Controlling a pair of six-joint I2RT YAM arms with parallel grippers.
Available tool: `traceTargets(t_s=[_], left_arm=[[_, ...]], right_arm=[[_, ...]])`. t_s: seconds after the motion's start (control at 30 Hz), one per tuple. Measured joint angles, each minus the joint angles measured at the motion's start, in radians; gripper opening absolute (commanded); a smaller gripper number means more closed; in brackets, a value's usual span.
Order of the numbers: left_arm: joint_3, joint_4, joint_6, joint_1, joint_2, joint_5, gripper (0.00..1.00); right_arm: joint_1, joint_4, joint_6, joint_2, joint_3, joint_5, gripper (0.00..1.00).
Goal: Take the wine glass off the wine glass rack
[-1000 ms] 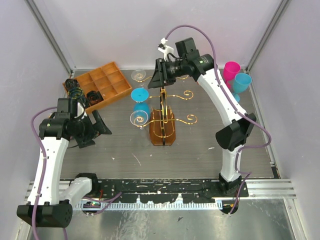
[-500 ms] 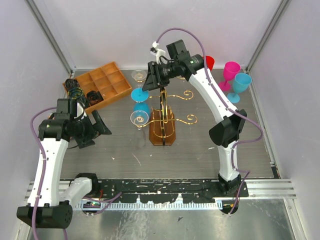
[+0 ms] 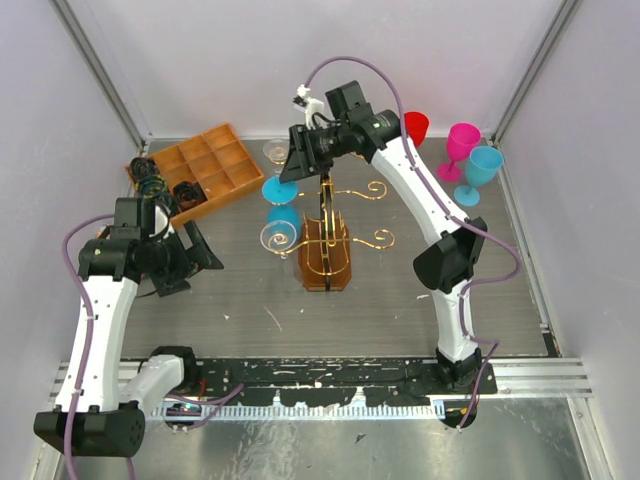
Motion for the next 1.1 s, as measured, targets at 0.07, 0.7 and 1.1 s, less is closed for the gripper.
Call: traceTargets(t_s=[0.07,0.7,1.1], left_arm=[[-0.01,0.002,0.0,0.0,0.0,0.0,0.98],[-0.023,0.018,0.012,0.0,0.006,0.016,0.98],[-0.025,0.027,0.011,0.0,0.006,0.027,0.98]], right_arm=[[0.011,-0.001,-0.004,0.004,0.001,0.002,0.51],[0.01,-0.031,0.043,0.023,0.028,-0.045,0.09],[-0.084,0.079,0.134,-0.047,-0.139,-0.175,0.01]])
